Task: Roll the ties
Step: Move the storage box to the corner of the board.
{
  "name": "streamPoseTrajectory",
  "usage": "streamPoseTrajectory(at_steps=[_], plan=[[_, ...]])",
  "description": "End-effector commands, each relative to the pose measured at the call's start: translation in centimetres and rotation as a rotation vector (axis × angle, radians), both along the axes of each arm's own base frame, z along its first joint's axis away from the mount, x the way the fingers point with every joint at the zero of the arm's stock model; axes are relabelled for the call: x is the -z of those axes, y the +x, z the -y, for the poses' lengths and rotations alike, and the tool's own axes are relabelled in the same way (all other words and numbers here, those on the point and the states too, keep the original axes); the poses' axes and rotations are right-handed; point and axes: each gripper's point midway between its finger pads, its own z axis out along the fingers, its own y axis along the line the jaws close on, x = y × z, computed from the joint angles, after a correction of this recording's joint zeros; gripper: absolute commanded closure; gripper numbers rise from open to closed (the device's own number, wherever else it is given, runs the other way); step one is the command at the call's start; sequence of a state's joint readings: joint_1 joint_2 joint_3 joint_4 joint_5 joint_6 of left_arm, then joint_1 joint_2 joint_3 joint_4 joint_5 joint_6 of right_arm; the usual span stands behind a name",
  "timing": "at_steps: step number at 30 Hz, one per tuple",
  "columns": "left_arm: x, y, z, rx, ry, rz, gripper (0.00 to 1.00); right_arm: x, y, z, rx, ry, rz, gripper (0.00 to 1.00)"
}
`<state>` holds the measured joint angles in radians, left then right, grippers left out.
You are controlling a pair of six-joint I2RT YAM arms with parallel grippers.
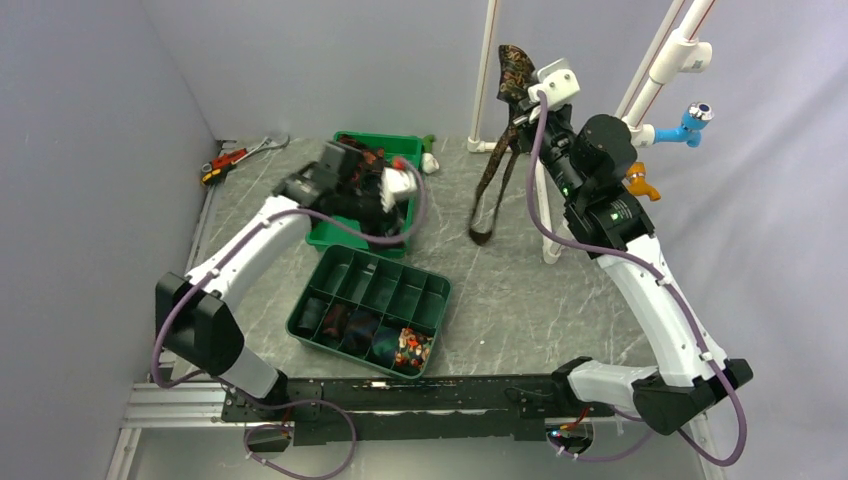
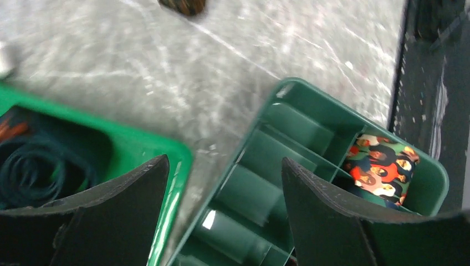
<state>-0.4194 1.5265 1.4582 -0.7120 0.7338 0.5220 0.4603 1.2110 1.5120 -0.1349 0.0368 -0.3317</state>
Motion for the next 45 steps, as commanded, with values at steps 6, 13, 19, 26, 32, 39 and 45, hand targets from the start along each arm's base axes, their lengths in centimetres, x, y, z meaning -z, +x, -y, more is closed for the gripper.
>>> streamPoseTrajectory(at_steps=[6, 13, 19, 26, 32, 39, 45], plan=[[4.3, -7.9, 12.9, 0.428, 0.085, 0.232, 0.21, 1.7, 0.9, 5.3, 0.214, 0.049, -0.058, 1.00], [13.0, -10.2, 15.4, 0.537, 0.312, 0.169, 0.24, 3.3, 0.4, 4.8, 0.172, 0.043, -0.118, 1.00], [17.9, -11.3, 7.8, 0.529, 0.521, 0.078, 0.25, 4.1, -0.1, 4.3, 0.131, 0.031, -0.130, 1.00], [19.6, -9.5, -3.9, 0.310, 0.648, -0.021, 0.25, 5.2, -0.2, 3.3, 0.081, 0.039, -0.157, 1.00], [19.5, -8.4, -12.9, 0.211, 0.677, -0.034, 0.25, 6.2, -0.7, 2.7, 0.042, 0.033, -0.190, 1.00], [10.0, -1.7, -3.8, 0.124, 0.331, 0.082, 0.26, 6.2, -0.7, 2.2, 0.017, 0.038, -0.206, 1.00], [9.2, 4.4, 5.5, 0.093, 0.291, 0.135, 0.38, 5.7, -0.6, 3.1, 0.066, 0.064, -0.199, 1.00]])
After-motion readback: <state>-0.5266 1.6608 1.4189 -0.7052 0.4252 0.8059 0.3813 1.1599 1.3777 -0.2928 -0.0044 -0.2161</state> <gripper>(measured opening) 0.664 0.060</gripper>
